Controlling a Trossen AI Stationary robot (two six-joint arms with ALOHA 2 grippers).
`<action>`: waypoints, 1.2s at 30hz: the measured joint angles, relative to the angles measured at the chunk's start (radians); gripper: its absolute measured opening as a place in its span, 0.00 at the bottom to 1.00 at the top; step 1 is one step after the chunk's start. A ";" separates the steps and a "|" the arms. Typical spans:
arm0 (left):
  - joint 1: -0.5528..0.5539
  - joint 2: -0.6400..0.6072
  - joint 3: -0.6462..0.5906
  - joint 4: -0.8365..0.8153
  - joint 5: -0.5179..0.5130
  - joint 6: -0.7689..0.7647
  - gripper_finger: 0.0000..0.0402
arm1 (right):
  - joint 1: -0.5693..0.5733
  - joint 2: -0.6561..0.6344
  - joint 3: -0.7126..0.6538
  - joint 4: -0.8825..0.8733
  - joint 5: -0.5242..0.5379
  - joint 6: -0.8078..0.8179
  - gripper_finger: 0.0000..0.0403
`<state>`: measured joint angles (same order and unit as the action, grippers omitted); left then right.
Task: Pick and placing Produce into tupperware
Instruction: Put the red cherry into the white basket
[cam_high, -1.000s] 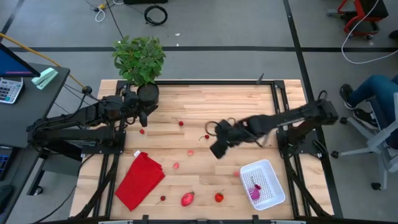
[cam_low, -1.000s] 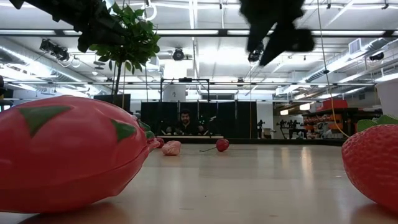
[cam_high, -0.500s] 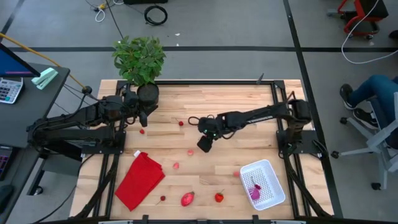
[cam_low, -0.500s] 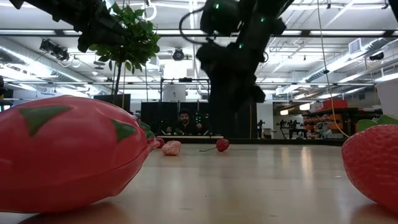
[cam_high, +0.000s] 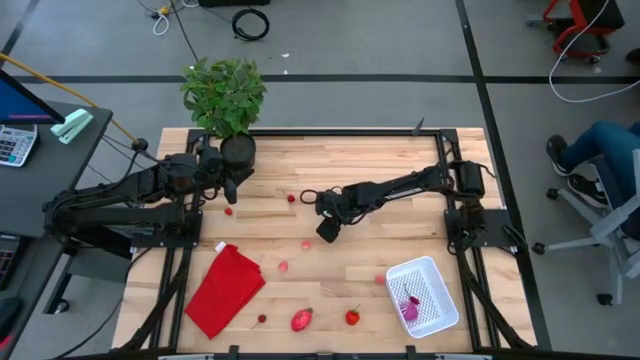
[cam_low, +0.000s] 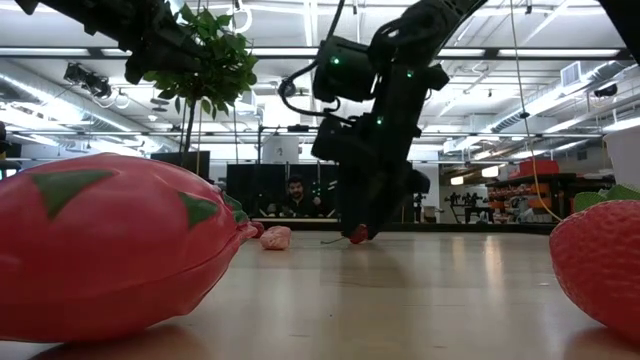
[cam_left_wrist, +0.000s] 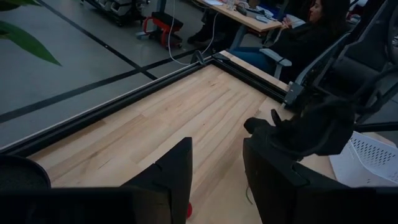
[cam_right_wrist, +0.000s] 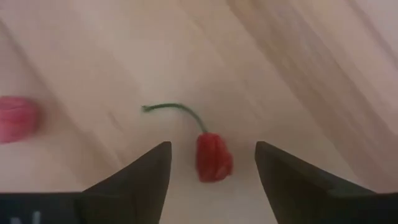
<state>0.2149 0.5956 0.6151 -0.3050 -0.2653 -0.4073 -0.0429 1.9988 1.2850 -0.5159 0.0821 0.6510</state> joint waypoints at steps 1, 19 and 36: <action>0.000 0.000 0.000 0.000 0.000 0.000 0.38 | 0.000 0.003 0.000 0.000 0.013 0.001 0.59; 0.000 0.000 0.000 0.000 0.000 0.002 0.38 | 0.002 -0.049 -0.001 -0.021 -0.109 0.172 0.08; 0.000 0.000 0.000 -0.003 0.000 0.000 0.37 | 0.357 -0.622 0.000 -0.507 -0.171 0.757 0.12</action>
<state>0.2146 0.5955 0.6151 -0.3075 -0.2649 -0.4076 0.3140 1.3767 1.2854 -1.0227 -0.0894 1.4076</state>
